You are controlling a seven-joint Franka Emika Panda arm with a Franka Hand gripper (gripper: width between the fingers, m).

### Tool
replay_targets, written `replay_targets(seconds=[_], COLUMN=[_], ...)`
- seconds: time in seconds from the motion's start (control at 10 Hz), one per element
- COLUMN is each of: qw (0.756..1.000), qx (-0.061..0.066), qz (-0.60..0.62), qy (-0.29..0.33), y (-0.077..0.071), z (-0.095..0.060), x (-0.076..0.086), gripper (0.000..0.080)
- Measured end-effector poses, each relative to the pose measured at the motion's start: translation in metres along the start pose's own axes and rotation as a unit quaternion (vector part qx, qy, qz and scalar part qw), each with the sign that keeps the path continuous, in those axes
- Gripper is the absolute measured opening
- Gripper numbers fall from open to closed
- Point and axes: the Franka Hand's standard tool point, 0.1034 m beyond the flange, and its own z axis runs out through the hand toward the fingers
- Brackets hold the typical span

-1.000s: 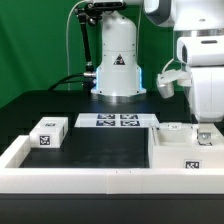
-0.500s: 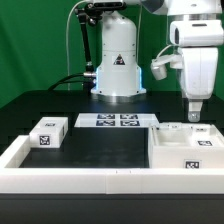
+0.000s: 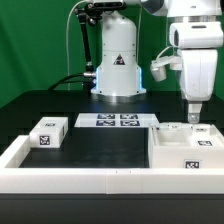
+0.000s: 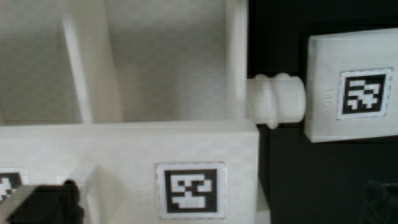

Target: Assemble cabinet

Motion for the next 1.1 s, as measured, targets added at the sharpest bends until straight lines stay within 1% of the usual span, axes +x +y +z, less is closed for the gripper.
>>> replay_targets(seconds=[0.1,0.2,0.4,0.6,0.7,0.8,1.0,1.1], qw=[1.0,1.0,1.0,1.0,1.0,1.0,1.0,1.0], qx=[0.004,0.004,0.006,0.007,0.009,0.005,0.001,0.001], qz=[-0.002,0.008,0.008,0.009,0.009,0.006,0.006,0.007], qy=[-0.005,-0.009,-0.009,-0.009,-0.007,0.0,0.009,0.016], y=[-0.015,-0.035,-0.033,-0.035,-0.047,-0.063,-0.081,-0.089], z=[-0.004,-0.007,-0.005,-0.003,0.003,0.011,0.022,0.034], x=[-0.005,-0.012,-0.012,-0.012,-0.011,-0.012,-0.015,-0.014], gripper=[0.0797,0.0797,0.0797,0.0797,0.0797,0.0797,0.0797,0.0797])
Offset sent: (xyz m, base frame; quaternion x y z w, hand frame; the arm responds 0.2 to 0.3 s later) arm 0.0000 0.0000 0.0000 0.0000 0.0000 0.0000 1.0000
